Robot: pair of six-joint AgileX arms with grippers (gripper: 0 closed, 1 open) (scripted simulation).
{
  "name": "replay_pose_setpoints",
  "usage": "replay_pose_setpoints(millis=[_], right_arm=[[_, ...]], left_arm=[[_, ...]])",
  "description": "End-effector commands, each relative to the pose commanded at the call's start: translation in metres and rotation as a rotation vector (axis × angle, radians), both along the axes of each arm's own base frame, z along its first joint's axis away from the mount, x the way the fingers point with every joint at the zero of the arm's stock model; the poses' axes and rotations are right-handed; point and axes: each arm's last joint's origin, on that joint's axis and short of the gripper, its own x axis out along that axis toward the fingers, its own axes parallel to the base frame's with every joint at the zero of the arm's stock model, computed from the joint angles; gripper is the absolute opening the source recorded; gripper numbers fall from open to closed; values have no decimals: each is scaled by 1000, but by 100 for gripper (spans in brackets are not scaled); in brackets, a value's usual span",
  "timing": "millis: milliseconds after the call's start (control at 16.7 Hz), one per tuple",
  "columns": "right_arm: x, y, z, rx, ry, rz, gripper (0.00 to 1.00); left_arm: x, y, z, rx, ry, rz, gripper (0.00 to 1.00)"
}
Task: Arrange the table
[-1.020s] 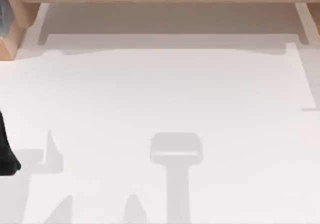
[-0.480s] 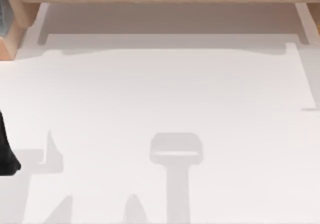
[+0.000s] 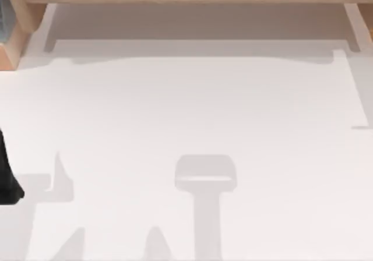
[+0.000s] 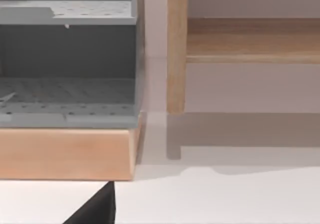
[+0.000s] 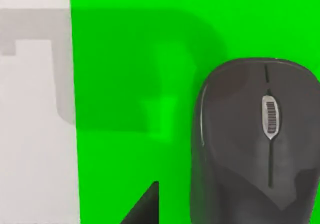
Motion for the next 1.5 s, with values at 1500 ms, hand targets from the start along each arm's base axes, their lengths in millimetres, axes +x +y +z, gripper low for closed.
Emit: replay_pose_setpoints(millis=[1500], right_arm=[[44, -2, -29, -558, -839, 588, 100]], left_arm=[[0, 0, 0, 0, 0, 0, 100]])
